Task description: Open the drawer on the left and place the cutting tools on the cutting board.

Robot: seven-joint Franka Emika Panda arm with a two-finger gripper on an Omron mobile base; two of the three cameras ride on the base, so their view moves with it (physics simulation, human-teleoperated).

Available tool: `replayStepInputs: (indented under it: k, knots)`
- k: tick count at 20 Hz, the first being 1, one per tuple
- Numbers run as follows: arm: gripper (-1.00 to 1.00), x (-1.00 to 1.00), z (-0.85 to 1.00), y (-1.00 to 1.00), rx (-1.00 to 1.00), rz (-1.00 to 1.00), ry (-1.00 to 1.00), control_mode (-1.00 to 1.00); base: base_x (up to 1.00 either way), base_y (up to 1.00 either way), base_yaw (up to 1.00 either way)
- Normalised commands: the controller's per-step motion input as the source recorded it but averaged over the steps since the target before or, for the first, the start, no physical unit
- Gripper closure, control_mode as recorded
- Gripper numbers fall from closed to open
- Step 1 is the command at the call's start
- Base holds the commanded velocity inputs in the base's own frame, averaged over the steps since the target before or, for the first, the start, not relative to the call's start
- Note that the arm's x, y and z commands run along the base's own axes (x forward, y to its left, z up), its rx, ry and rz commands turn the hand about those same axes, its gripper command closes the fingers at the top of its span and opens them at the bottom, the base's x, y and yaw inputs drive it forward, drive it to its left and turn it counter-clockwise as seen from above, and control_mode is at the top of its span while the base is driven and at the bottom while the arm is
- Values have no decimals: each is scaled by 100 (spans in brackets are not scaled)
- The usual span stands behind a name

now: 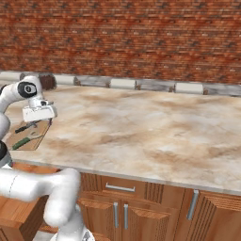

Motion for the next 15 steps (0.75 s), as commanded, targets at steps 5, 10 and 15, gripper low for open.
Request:
replayStepInputs:
  k: [5,10,15]
  knots:
    - [-100,-78,33,-100,13,0,-35,-100,0,0,0]
    - [-100,-100,68,-100,17,0,-39,-100,0,0,0]
    - [-100,-100,81,-82,31,0,-60,-100,0,0,0]
